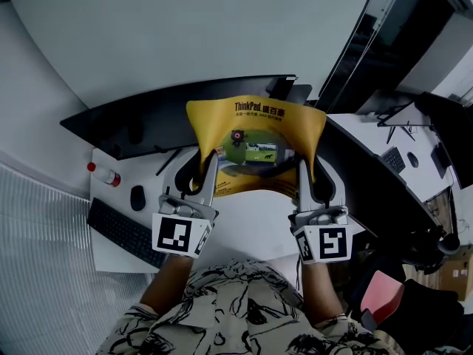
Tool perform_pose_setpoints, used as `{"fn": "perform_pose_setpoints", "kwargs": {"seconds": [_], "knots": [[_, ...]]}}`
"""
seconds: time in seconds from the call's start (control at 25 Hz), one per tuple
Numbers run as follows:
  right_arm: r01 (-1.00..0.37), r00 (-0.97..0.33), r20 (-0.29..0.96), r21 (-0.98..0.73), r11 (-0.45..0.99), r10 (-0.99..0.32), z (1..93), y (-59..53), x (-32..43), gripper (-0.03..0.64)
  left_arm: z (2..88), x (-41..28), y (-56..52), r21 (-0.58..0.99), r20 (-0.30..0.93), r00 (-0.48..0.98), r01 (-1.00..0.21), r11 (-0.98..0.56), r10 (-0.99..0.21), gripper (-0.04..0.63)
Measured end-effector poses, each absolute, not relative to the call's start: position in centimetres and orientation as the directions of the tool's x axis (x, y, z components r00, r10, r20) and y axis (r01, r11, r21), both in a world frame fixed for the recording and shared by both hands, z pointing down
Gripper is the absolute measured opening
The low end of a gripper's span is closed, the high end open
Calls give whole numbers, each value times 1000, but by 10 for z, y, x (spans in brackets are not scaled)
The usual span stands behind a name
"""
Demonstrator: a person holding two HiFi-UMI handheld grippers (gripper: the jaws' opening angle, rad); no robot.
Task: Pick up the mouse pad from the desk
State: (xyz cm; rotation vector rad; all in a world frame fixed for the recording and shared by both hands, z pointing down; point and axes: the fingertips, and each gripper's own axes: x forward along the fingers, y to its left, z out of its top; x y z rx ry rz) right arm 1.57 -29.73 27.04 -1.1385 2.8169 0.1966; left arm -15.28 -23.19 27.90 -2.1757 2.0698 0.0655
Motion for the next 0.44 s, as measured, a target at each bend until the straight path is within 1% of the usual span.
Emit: {"fn": "perform_pose_setpoints", "kwargs": {"seconds": [0.44], "knots": [[-693, -720, -144, 93, 715, -679, 269, -298, 12, 72, 280, -155, -231, -66, -131, 45, -997, -37, -990, 78]]}}
